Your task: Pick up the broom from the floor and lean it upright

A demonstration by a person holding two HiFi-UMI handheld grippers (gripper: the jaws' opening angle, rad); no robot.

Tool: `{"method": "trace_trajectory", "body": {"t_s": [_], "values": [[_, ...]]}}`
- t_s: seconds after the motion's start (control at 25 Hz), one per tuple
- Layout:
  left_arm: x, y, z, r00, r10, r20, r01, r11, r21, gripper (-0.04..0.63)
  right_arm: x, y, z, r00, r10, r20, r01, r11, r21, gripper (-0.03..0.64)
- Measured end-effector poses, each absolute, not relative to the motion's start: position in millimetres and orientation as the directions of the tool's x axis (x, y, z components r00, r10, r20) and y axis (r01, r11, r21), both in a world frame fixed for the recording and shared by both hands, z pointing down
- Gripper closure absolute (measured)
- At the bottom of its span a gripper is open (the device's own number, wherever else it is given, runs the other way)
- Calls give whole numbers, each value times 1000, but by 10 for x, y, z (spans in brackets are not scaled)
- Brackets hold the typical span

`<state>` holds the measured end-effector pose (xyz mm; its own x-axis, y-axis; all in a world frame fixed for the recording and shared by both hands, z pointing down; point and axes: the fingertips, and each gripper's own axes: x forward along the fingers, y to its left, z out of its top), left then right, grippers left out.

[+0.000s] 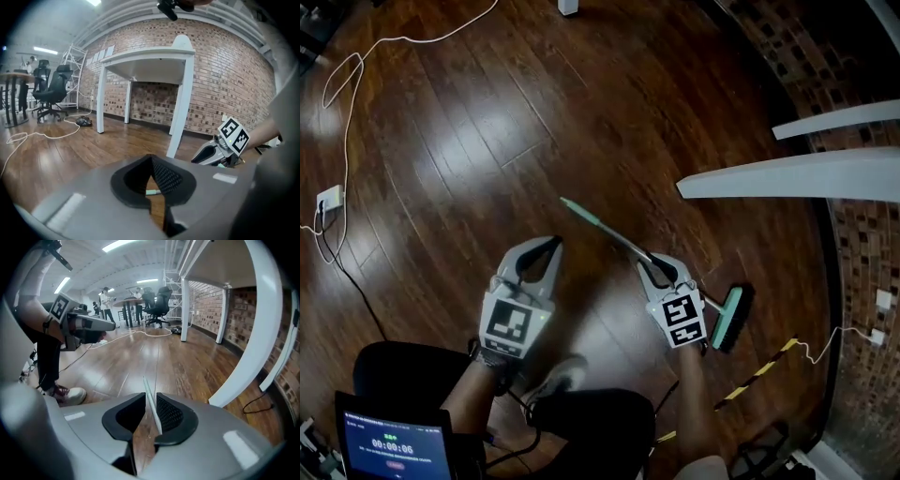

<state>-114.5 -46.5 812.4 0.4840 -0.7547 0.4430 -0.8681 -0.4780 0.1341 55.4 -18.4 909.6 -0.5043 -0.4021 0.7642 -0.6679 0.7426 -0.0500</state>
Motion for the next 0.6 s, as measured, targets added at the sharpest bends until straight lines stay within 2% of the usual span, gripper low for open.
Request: {"method": "trace_trajectory", "body": {"t_s": [0.2,0.6], "values": [[-1069,-520,8711,458,-799,389,-888,-433,154,594,453,-134,10070,-484,-261,835,-564,823,-69,447],[-1052,-554,9192,444,-798,408,-891,-441,107,594,483,-253,10952,-341,-65,938,-435,895,-96,438]]}}
